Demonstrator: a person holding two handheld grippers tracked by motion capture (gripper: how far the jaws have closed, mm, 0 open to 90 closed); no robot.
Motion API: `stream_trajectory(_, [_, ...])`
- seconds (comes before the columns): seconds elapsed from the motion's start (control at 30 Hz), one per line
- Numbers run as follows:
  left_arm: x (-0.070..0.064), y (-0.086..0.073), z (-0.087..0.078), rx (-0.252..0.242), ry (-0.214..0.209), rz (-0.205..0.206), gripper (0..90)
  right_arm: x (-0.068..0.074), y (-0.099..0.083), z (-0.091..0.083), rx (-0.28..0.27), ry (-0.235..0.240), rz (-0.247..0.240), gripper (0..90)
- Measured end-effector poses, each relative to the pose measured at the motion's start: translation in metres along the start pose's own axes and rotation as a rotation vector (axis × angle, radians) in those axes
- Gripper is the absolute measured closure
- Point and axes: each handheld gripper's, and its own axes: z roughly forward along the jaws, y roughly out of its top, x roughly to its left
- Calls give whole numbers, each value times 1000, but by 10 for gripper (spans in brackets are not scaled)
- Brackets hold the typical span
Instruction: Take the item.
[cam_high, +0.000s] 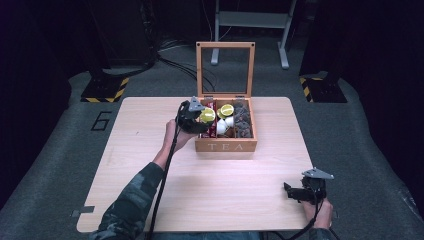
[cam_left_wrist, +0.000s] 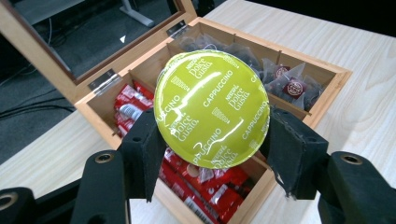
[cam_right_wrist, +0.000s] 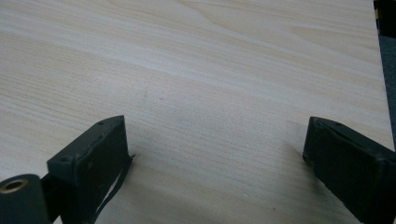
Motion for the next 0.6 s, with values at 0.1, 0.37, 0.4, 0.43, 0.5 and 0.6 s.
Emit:
stream_trajectory(0.1, [3,-4,-6,-6,7,-16,403,0,0,0,0,0,0,63])
stream_trajectory(0.37, [8,-14,-20,-6,30,-19,404,0,0,0,0,0,0,63])
stream_trajectory(0.4, [8,-14,-20,-6,30,-19,404,0,0,0,0,0,0,63])
stream_trajectory(0.43, [9,-15,-23,-1,30,-19,404,0,0,0,0,0,0,63])
stream_trajectory(0.5, [9,-17,-25,-8,37,-27,404,0,0,0,0,0,0,63])
stream_trajectory(0.6, [11,-20,-29,-2,40,-26,404,0,0,0,0,0,0,63])
